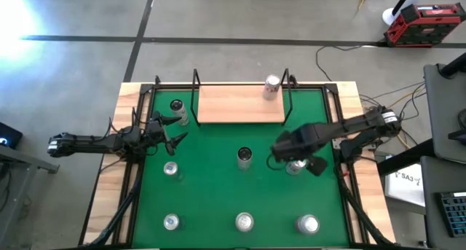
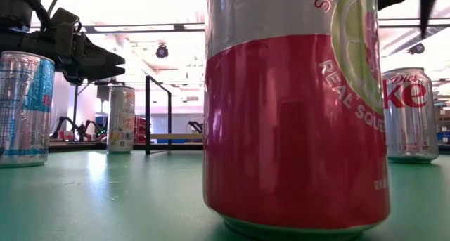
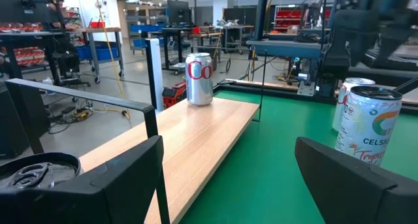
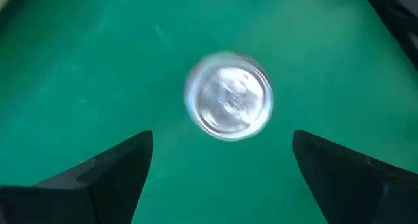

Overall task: Place canned beverage on shelf
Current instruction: Put the silver soda can on the shelf aligned with the other silver soda can

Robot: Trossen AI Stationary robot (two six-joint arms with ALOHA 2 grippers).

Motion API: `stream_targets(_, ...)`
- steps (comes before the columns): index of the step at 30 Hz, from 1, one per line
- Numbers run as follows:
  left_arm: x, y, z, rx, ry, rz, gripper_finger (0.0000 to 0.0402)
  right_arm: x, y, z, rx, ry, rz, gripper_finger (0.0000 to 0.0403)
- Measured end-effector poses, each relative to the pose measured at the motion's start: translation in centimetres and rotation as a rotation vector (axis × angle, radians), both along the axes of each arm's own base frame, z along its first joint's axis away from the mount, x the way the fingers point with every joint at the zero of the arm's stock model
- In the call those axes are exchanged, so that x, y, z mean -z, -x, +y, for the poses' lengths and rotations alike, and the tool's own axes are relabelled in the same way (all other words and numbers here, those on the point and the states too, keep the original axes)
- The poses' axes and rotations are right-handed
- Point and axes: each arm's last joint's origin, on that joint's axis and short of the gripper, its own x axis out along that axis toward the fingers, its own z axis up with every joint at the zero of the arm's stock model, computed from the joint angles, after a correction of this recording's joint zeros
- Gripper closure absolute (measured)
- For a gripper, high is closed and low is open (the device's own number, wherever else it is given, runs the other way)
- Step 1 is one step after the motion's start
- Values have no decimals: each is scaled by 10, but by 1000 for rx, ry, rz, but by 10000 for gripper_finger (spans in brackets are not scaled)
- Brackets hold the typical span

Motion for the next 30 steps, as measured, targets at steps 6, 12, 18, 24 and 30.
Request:
stream_targets(6, 0, 0, 0, 0, 0, 0, 70, 7, -1, 25, 140, 15, -6, 44)
stream_targets(12, 0, 0, 0, 1, 0, 0, 70, 17, -5, 38, 404, 47, 11, 44)
stream_targets(18, 0, 0, 0, 0, 0, 0, 70, 19, -9, 35, 434, 80, -11, 44)
stream_targets(24, 0, 0, 0, 0, 0, 0, 70, 18, -9, 23, 469, 112, 14, 44)
stream_targets(30, 0, 0, 0, 0, 0, 0, 70, 23, -7, 13, 501, 129, 57, 44)
